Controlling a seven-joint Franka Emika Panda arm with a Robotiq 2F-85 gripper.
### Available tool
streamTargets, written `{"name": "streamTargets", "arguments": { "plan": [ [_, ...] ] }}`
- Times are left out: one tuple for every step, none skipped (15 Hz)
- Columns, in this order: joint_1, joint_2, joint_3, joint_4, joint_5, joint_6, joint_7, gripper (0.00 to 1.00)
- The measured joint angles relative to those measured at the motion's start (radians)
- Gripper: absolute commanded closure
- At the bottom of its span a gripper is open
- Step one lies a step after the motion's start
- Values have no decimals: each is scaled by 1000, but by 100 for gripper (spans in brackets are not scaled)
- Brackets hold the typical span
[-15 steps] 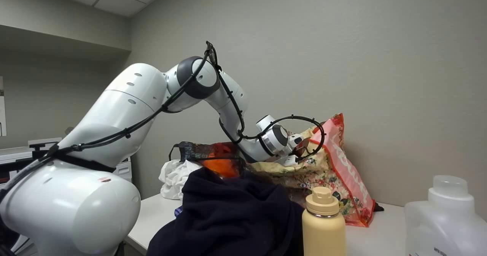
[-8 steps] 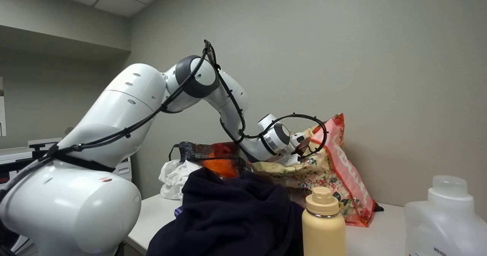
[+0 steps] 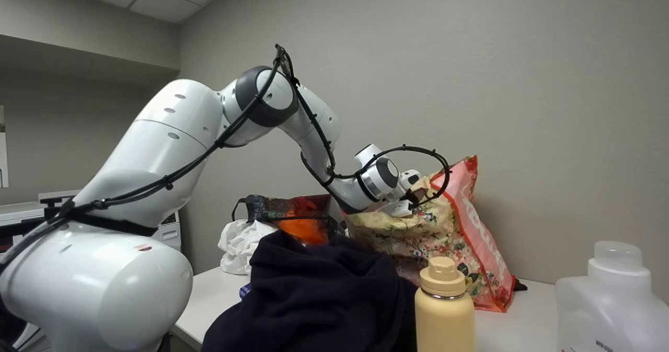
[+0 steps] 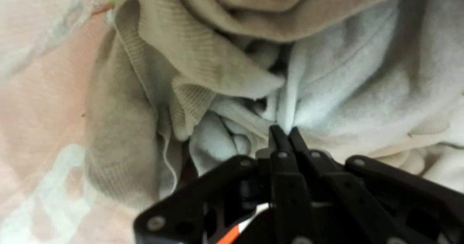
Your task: Take the grey clothing out of the pink bag
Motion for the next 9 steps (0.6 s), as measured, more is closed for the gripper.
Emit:
{"name": "streamTargets", "arguments": {
  "plan": [
    [-7,-25,11,-1,12,-7,-15,99],
    [-17,-52,25,-2,25,-17,-36,99],
    [-30,-83,44,-4,38,-38,-66,99],
    [-44,-116,66,-5,52,-65,-98,99],
    [-60,-151,89,-7,65,-95,-132,99],
    [-76,-187,112,-8,76,-129,-164,99],
    [-92,-221,134,-8,88,-163,-194,99],
    [-108,-256,158,-8,102,-198,-227,99],
    [-126,-290,182,-8,122,-229,-263,99]
  ]
}}
